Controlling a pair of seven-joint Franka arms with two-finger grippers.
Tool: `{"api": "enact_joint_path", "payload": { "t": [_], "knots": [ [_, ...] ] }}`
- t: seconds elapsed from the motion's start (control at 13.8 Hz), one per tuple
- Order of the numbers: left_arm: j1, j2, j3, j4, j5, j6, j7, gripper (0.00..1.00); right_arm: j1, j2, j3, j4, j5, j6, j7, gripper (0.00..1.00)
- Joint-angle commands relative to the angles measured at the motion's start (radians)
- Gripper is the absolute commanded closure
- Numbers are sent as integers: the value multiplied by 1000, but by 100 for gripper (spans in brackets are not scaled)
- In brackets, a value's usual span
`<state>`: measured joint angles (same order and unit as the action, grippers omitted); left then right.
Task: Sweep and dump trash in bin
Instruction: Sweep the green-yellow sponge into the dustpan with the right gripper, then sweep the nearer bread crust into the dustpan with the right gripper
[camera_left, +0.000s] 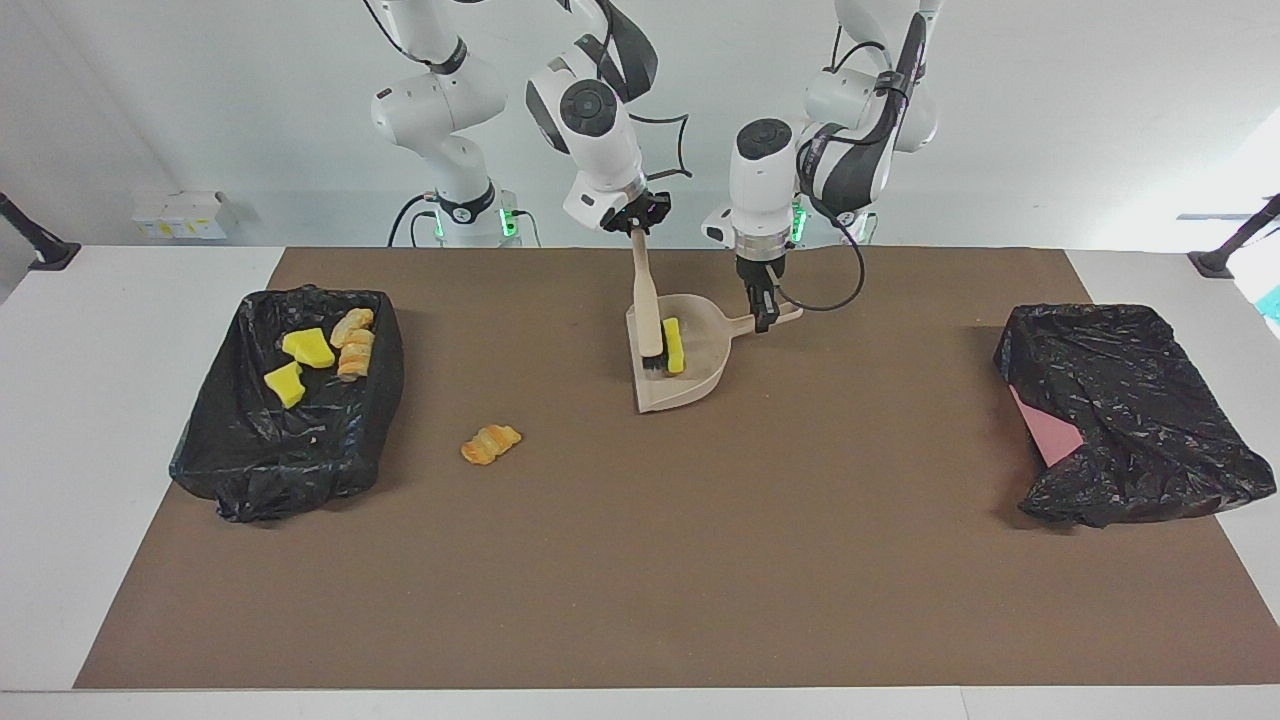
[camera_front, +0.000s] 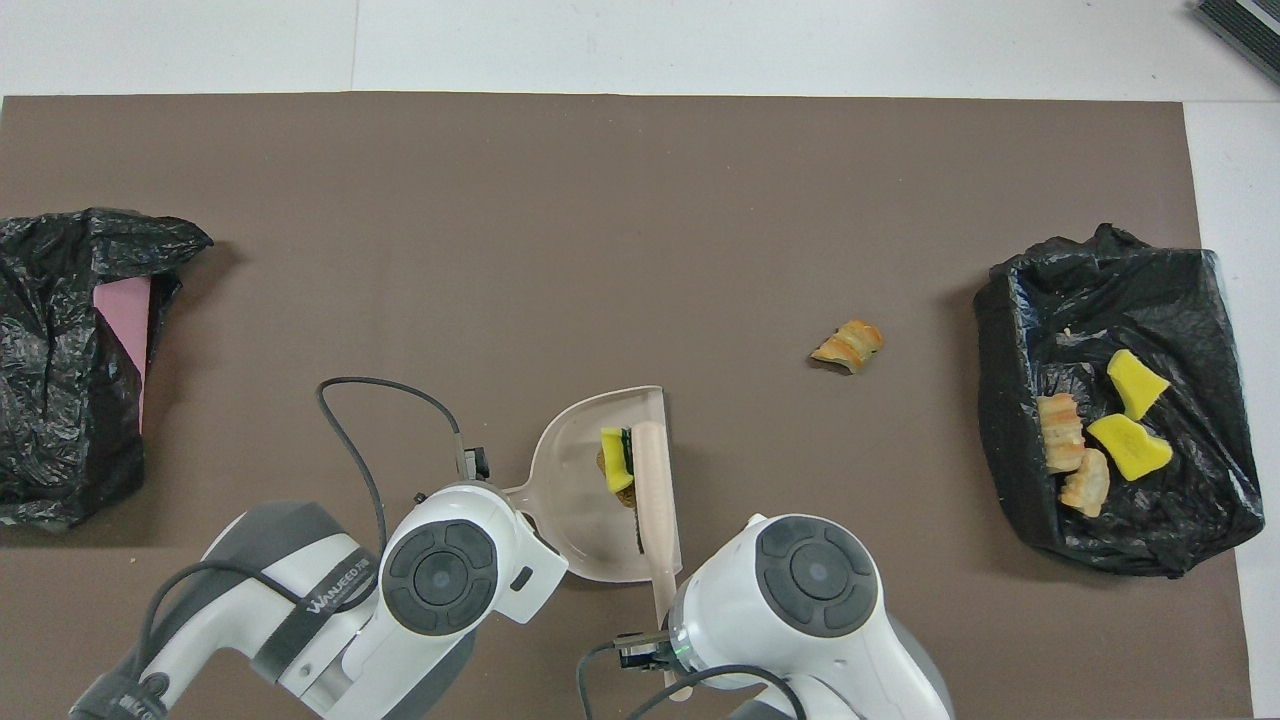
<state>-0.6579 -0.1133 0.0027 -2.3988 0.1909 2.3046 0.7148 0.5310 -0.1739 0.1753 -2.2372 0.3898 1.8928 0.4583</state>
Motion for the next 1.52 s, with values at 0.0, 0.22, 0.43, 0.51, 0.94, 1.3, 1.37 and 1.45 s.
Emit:
{"api": "enact_joint_path", "payload": {
  "t": [0.0, 0.22, 0.43, 0.51, 0.94, 1.3, 1.37, 1.45],
  "knots": [
    [29, 7, 0, -14, -48, 64, 37, 100, 0, -10, 6, 31, -141, -30, -29, 100],
    [69, 23, 2, -13, -183, 98, 150, 100, -9, -3, 6, 65, -212, -79, -30, 100],
    [99, 37, 0, -11, -209, 153, 156, 100, -78, 56, 1, 125, -282, -92, -90, 100],
    [99, 40, 0, -11, -238, 170, 164, 100, -100, 69, 1, 136, -290, -92, -130, 100],
    [162, 55, 2, 7, -309, 177, 250, 100, -362, 211, -2, 277, -443, -106, -367, 100],
    [277, 46, 2, 122, -343, -55, 365, 100, -488, 307, -2, 324, -548, -87, -380, 100],
    [306, 35, 2, 124, -347, -65, 394, 100, -505, 330, -2, 329, -546, -95, -379, 100],
    [313, 12, 5, 124, -347, -79, 422, 100, -508, 344, -3, 321, -545, -92, -369, 100]
  ]
}}
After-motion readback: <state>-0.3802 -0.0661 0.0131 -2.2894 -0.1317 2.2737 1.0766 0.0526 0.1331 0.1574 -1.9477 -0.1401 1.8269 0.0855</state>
